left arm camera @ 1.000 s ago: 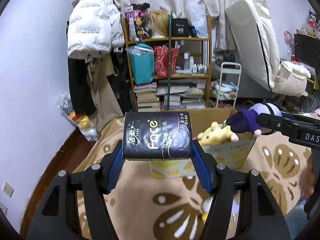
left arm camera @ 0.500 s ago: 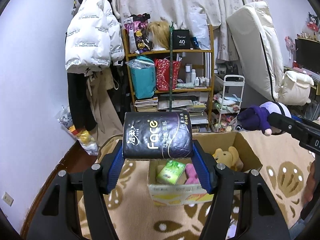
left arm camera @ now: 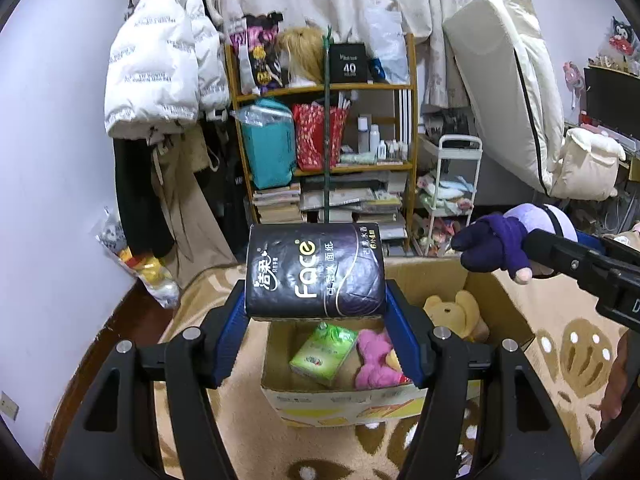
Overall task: Organize soft objects
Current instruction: 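Lift the Face tissue pack over the box with the left tool while the right tool carries the doll there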
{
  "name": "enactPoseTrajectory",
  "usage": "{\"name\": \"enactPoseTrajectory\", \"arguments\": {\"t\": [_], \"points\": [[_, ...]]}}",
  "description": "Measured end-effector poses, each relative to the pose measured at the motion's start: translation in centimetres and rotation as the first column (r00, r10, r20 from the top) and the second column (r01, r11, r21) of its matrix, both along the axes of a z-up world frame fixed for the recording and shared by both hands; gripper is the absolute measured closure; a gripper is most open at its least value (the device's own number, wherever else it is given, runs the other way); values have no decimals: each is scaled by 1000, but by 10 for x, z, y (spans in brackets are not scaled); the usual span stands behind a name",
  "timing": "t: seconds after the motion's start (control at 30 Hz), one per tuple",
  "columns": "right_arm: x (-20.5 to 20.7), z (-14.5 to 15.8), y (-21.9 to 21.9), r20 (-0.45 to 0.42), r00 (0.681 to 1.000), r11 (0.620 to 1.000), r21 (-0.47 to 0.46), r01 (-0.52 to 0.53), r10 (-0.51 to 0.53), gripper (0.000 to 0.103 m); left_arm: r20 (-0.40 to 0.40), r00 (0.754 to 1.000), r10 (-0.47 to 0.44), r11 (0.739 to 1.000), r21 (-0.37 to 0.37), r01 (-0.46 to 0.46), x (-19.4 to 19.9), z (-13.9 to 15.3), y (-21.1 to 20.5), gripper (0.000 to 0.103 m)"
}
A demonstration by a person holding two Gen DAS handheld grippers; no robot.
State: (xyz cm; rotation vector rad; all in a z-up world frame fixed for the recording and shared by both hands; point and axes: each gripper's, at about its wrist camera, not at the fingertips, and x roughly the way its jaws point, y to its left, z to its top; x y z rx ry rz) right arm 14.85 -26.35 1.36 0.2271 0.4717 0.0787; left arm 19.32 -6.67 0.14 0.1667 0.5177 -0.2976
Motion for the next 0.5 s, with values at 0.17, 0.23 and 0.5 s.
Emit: {"name": "enactPoseTrajectory", "arguments": {"t": [0.17,0.23,0.5], "points": [[8,-13,-4,-30,1000,1000,17,-7,7,34,-36,999,-2,1000,6,2,8,-13,-1,39],[9,-18,-5,-37,999,1000,16,-9,9,34,-53,999,-6,1000,2,6,11,-17,-1,39],[13,-29,-8,-61,998,1000,15,-15,16,34,-79,997,-12,1000,21,13,15,-27,-7,39]]}}
